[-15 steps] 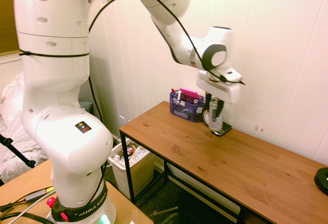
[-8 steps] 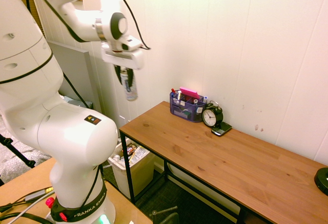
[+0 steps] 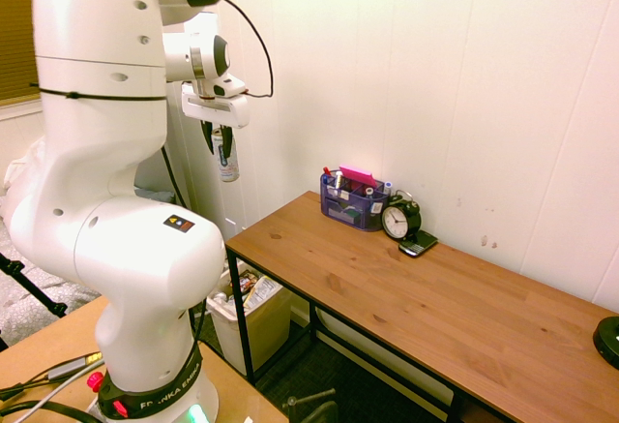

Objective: Throw the can in the trash bin

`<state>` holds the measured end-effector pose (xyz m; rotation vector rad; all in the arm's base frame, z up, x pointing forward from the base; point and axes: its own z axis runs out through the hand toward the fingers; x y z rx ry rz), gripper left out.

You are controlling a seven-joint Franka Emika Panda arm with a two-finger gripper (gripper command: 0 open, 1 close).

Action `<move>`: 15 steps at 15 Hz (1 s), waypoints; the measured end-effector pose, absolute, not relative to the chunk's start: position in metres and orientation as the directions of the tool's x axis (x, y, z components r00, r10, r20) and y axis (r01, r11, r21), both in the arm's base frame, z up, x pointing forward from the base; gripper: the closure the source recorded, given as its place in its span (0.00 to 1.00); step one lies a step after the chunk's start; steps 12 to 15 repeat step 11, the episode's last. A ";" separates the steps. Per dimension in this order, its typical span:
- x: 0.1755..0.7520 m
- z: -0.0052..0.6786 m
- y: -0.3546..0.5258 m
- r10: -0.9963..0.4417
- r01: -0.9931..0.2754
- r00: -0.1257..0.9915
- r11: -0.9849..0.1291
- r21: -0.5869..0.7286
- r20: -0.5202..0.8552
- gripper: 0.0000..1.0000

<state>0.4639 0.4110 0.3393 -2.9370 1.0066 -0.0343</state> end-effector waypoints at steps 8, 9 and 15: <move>0.483 0.343 0.420 -0.601 -0.601 0.799 -0.798 -0.037 -0.032 0.00; 0.484 0.345 0.420 -0.602 -0.602 0.798 -0.797 -0.040 -0.032 0.00; 0.487 0.349 0.417 -0.606 -0.606 0.795 -0.794 -0.047 -0.026 0.00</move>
